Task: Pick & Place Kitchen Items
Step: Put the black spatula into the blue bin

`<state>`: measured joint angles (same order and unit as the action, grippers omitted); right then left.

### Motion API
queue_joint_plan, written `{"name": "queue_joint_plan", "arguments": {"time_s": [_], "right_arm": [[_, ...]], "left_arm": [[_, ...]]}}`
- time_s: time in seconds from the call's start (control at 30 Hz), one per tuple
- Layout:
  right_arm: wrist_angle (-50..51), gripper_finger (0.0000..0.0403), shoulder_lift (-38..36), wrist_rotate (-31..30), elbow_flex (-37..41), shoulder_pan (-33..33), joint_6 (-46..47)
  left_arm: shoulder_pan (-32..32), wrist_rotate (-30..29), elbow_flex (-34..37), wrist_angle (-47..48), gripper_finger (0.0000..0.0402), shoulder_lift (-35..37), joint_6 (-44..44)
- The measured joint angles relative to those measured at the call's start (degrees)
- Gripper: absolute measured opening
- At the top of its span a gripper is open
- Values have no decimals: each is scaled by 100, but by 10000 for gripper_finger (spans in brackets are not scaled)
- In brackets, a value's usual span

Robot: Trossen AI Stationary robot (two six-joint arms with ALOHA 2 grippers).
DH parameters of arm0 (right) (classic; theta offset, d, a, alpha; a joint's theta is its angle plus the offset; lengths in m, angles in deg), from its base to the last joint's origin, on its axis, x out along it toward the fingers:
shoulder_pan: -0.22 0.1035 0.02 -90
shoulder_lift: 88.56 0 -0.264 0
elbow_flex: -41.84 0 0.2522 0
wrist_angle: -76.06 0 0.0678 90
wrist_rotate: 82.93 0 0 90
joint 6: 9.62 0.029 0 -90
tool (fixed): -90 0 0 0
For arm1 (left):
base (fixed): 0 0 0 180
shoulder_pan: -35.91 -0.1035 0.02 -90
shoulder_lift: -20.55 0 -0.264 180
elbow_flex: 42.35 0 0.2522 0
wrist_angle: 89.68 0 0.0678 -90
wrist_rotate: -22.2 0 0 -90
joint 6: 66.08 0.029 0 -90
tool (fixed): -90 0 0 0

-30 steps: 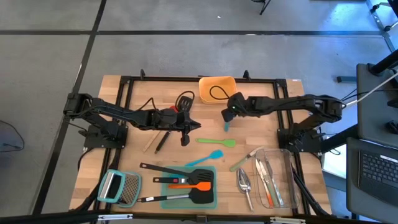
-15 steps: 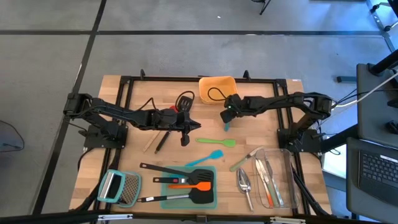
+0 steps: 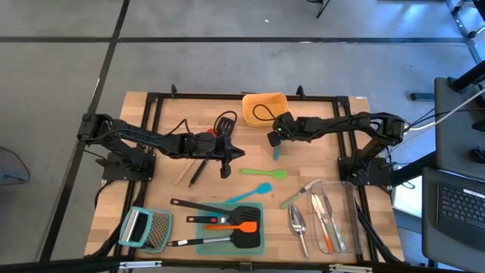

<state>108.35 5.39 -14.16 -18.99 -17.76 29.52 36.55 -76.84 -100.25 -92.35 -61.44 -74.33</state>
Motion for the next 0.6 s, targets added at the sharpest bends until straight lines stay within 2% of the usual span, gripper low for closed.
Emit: {"name": "queue_joint_plan", "arguments": {"time_s": [0.43,0.6], "right_arm": [[30,3,266,212,-2,-6,3],[87,3,276,723,-2,-88,2]], "left_arm": [[0,9,0,0,29,0,1],[0,15,0,0,29,0,0]]}}
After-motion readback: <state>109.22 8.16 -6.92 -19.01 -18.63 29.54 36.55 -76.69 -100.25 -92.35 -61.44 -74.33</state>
